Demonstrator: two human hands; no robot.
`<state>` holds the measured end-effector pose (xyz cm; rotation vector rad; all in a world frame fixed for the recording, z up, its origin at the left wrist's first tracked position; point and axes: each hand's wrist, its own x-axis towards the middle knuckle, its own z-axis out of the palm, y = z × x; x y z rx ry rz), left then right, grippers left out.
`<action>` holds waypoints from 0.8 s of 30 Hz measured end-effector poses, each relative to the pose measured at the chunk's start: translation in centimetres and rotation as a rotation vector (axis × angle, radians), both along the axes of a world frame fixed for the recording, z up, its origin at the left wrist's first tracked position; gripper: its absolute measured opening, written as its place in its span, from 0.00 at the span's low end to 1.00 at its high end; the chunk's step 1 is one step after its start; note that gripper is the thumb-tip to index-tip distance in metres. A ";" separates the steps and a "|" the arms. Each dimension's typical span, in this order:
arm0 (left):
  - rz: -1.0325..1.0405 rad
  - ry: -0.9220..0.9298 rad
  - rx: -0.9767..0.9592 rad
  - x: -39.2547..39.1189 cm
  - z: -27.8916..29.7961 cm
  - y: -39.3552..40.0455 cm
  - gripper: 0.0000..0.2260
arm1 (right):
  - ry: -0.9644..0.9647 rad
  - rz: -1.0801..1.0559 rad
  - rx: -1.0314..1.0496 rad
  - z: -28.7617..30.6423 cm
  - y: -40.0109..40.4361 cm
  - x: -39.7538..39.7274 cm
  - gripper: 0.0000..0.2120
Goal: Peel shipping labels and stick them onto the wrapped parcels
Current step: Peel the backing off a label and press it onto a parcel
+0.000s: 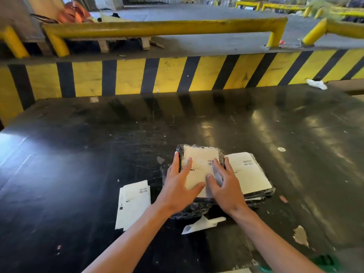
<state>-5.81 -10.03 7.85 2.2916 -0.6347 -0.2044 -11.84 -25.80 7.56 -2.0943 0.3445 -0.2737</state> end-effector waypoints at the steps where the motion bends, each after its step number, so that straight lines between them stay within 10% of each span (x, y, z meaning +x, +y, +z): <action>1: -0.031 -0.013 -0.031 -0.2 0.0 0.1 0.36 | -0.001 -0.028 0.017 0.2 -0.2 -0.4 0.28; 24: -0.211 0.093 -0.222 -3.2 0.9 -18.8 0.39 | -0.155 -0.323 -0.068 1.8 -17.5 -6.1 0.27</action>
